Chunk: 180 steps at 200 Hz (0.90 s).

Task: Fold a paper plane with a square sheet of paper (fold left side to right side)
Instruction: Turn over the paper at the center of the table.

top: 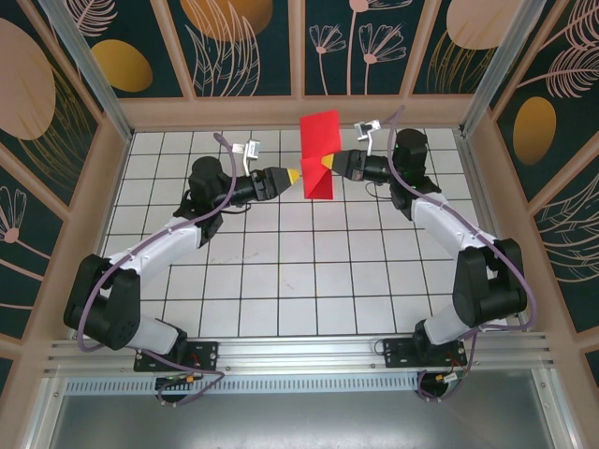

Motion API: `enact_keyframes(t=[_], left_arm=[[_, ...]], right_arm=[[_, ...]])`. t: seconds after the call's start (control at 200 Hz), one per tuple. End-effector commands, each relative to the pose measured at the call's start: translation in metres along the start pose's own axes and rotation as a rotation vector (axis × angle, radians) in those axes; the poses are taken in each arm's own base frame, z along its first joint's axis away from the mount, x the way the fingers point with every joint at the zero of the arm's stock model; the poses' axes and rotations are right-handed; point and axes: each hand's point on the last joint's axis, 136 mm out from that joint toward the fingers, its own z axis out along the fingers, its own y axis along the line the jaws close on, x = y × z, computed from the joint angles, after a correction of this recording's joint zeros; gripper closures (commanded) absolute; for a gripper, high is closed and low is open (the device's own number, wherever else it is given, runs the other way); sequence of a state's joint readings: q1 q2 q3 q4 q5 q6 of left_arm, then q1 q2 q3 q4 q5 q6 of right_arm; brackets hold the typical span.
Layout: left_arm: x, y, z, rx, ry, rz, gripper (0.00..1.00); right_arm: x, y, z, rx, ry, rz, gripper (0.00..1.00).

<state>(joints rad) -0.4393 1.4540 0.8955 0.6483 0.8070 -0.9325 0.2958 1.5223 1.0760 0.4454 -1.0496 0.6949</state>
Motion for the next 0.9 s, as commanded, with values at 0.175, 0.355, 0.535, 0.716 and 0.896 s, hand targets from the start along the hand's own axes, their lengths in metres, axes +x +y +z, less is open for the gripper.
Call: enact_keyframes(t=[0.175, 0.355, 0.535, 0.716, 0.896], left_arm=[[0.009, -0.029, 0.007, 0.142, 0.048, 0.011, 0.13], [0.009, -0.026, 0.007, 0.124, 0.04, 0.001, 0.4], [0.009, -0.02, 0.006, 0.083, 0.034, -0.002, 0.73], [0.013, -0.005, 0.005, 0.013, 0.035, -0.002, 0.93], [0.021, 0.03, -0.003, -0.282, 0.062, 0.083, 1.0]], right_arm=[[-0.007, 0.053, 0.017, -0.13, 0.032, -0.069, 0.99], [-0.004, 0.054, 0.016, -0.133, 0.033, -0.056, 0.98], [0.002, 0.048, 0.015, -0.119, 0.043, -0.027, 0.97], [0.003, 0.037, 0.01, -0.065, 0.032, -0.006, 0.8], [-0.009, -0.009, -0.029, 0.23, -0.054, 0.029, 0.48]])
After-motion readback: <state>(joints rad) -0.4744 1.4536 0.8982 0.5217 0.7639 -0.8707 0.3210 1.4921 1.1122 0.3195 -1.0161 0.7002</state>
